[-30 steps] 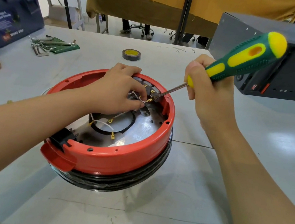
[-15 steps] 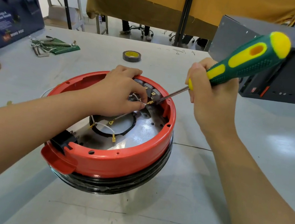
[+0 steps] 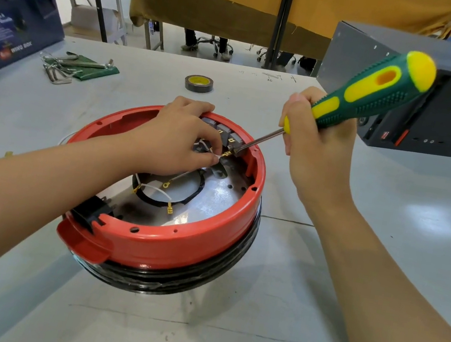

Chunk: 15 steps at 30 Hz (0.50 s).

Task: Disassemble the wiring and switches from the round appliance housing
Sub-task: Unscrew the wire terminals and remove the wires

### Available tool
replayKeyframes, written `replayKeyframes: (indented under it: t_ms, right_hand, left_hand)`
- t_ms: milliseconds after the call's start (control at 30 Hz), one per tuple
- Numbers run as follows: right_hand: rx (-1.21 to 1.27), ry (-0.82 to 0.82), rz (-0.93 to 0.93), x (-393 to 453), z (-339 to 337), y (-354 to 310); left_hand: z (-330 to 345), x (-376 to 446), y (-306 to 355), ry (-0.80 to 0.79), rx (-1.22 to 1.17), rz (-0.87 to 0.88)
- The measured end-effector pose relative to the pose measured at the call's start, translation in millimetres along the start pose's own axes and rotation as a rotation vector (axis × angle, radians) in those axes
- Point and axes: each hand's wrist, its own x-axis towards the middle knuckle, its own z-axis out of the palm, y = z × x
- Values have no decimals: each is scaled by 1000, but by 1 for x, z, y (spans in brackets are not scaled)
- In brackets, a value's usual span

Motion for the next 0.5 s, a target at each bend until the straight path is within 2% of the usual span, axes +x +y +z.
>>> replayKeyframes:
  t_ms: [500]
  right_hand:
    - [25, 173, 102, -2, 10, -3]
  left_hand:
    - [0, 0, -1, -9, 20, 9]
